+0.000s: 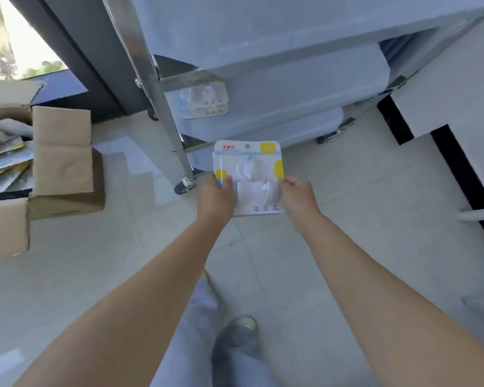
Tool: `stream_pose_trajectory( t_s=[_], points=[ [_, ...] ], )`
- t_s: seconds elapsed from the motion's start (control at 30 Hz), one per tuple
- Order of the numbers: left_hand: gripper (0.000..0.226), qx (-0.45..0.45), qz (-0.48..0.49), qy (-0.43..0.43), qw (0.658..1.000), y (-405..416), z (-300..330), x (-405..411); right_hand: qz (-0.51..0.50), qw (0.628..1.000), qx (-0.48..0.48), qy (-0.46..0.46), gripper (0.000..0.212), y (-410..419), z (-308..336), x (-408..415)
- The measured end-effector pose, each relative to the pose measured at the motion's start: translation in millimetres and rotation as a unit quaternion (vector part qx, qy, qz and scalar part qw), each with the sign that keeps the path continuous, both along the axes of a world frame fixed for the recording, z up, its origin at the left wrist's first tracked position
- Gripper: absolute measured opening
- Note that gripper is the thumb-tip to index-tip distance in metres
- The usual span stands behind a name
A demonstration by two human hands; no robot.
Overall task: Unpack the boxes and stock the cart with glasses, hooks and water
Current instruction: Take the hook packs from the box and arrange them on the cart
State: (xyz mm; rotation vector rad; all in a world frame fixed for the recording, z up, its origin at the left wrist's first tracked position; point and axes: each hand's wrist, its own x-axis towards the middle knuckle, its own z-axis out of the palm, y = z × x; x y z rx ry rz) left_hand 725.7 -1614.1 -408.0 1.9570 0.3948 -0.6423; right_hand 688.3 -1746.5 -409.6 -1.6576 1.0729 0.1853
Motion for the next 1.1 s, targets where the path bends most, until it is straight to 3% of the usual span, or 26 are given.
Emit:
stream_pose_trajectory(
  t_s=[0.2, 0.4, 0.5, 0.67, 0.87, 0.93, 1.03, 1.1],
  points=[
    [0.03, 0.094, -0.009, -0.031, 0.995, -48, -38, 66, 0.064, 0.997, -0.032, -0.035, 0.02, -54, -36, 64],
    [0.036, 0.091, -0.021, -0.176, 0.98, -105, -92, 143, 0.097, 0.979, -0.135, -0.117, 0.02, -112, -94, 155],
    [0.036, 0.084, 0.013, -0.23, 0.969, -128, -107, 163, 0.118, 0.973, -0.141, -0.136, 0.021, -131, -110, 184],
    [0.015, 0.121, 0.045, -0.25, 0.96, -149, -137, 182, 0.162, 0.956, -0.164, -0.179, 0.034, -151, -121, 211],
    [0.032, 0.186, 0.047, -0.266, 0.945, -156, -134, 193, 0.19, 0.947, -0.162, -0.204, 0.037, -160, -133, 230],
    [0.04, 0.158, 0.055, -0.264, 0.95, -157, -139, 192, 0.19, 0.947, -0.155, -0.206, 0.035, -160, -139, 233],
    [0.08, 0.079, -0.003, -0.255, 0.964, -155, -151, 192, 0.187, 0.951, -0.128, -0.212, 0.031, -162, -148, 239],
    [0.106, 0.117, -0.067, -0.259, 0.956, -153, -157, 193, 0.215, 0.942, -0.135, -0.219, 0.029, -163, -149, 243]
  ],
)
